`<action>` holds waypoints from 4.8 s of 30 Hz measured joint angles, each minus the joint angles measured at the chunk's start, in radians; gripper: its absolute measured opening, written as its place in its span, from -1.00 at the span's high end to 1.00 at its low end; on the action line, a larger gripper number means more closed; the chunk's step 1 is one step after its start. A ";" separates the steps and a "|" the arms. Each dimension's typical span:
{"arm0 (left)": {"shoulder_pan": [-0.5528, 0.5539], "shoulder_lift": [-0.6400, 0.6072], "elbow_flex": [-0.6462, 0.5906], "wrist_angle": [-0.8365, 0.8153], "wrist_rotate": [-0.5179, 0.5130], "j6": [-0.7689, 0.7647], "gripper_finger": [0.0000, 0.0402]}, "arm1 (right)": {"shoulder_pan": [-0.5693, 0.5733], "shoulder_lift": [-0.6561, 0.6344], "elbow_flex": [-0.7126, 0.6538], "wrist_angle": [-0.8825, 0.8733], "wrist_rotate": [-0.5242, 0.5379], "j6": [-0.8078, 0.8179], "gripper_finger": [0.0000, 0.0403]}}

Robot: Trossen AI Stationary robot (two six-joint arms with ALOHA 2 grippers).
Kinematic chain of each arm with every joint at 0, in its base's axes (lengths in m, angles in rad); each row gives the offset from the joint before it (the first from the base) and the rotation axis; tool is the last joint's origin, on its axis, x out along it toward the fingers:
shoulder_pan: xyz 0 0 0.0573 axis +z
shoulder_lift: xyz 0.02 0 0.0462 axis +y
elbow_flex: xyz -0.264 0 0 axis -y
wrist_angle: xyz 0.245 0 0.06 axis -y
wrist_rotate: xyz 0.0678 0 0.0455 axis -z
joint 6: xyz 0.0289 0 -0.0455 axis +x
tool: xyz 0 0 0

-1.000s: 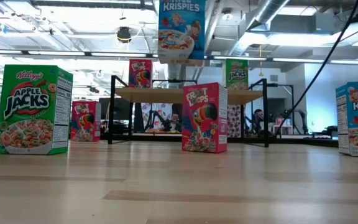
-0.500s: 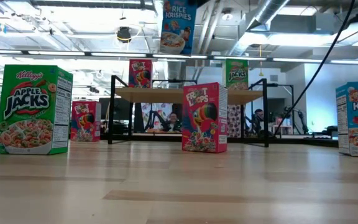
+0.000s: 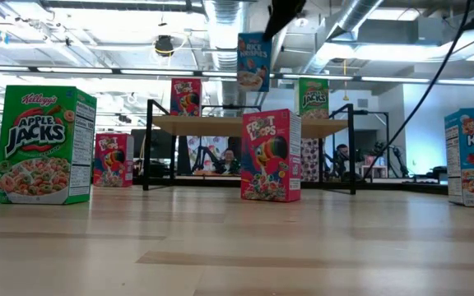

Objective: Stack cereal on shelf
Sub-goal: Put the bottom right blue cereal box on the shelf, then put the top green cereal box on the shelf aligned with the other green cereal box

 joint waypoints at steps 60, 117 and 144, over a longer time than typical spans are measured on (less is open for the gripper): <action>0.158 0.000 0.000 -0.001 -0.001 0.003 -0.12 | -0.213 0.134 -0.031 0.073 -0.224 -0.145 -0.04; 0.158 0.000 0.000 0.000 -0.002 0.004 -0.12 | -0.218 0.097 0.017 0.050 -0.151 -0.110 -0.27; 0.158 0.000 0.000 0.001 -0.001 0.000 -0.12 | -0.148 -0.132 0.017 -0.234 -0.257 0.161 -0.27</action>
